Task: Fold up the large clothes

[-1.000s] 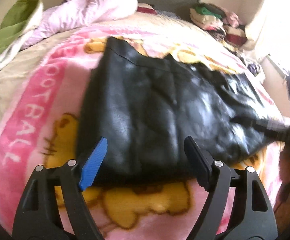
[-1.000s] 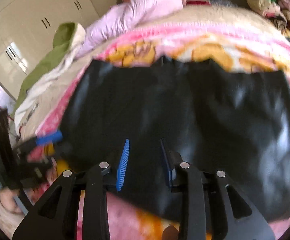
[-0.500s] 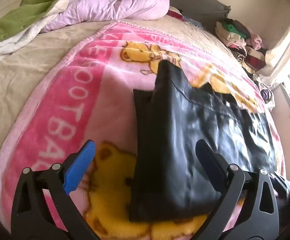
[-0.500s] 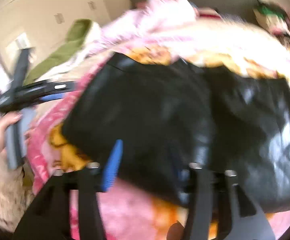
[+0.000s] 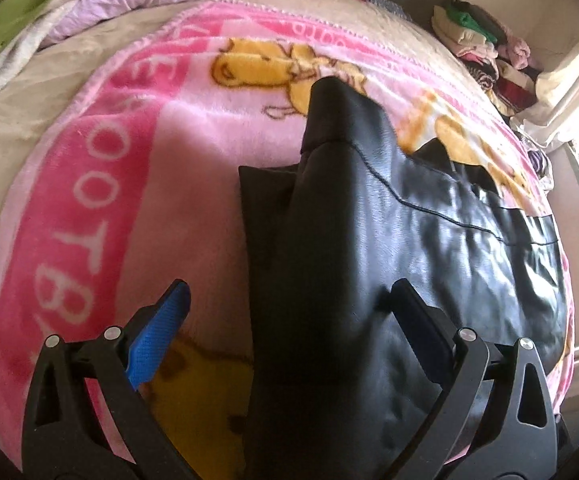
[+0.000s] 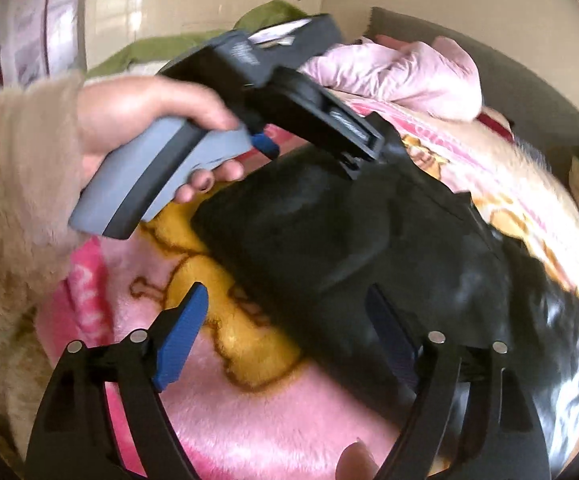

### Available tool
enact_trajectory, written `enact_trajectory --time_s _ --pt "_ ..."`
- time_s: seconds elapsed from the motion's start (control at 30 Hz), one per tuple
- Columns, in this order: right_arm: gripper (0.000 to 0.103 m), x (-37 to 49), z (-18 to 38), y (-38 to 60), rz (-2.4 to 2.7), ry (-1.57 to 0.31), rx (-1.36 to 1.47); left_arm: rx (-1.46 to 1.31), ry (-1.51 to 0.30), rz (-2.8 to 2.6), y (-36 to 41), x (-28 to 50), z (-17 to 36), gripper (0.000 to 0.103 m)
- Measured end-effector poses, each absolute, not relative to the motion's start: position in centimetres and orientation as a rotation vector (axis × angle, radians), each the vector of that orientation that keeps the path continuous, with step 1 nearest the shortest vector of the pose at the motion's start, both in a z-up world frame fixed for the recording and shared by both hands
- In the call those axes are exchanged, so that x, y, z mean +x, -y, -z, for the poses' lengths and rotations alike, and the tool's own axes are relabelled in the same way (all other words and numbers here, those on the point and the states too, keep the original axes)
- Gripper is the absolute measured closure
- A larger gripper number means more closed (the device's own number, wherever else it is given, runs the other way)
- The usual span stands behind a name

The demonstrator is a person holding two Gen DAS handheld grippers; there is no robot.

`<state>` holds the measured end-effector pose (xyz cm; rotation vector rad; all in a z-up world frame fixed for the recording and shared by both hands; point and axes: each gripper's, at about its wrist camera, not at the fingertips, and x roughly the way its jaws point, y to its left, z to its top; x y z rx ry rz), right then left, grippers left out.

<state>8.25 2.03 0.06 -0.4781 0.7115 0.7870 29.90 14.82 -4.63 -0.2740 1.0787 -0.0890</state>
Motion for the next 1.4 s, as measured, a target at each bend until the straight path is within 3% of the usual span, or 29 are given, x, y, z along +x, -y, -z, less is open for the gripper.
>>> enact_trajectory --time_s 0.47,0.53,0.7,0.8,1.0,1.4 --pt "0.016 11.0 4.8 -7.4 -0.656 -0.651 -0.704 -0.317 -1.065 0.118 -16.4 31.5 4.8 0.010" --pt "0.020 11.0 4.7 -7.6 -0.641 -0.608 -0.715 -0.354 -1.061 0.122 -17.2 31.5 4.7 0.010" --pt "0.062 9.4 3.1 -7.2 -0.649 -0.491 -0.712 -0.460 -1.073 0.168 -18.3 31.3 4.2 0.010" --pt "0.075 9.0 1.4 -6.0 -0.641 -0.454 -0.648 -0.530 -1.073 0.215 -18.1 30.7 3.5 0.010" --pt "0.084 9.4 -2.4 -2.3 -0.575 -0.359 -0.552 -0.646 -1.047 0.321 -15.4 29.4 1.0 0.010" --pt "0.088 8.8 -7.0 9.1 -0.367 -0.229 -0.396 -0.778 -0.772 0.461 -9.2 23.7 -7.0 0.010"
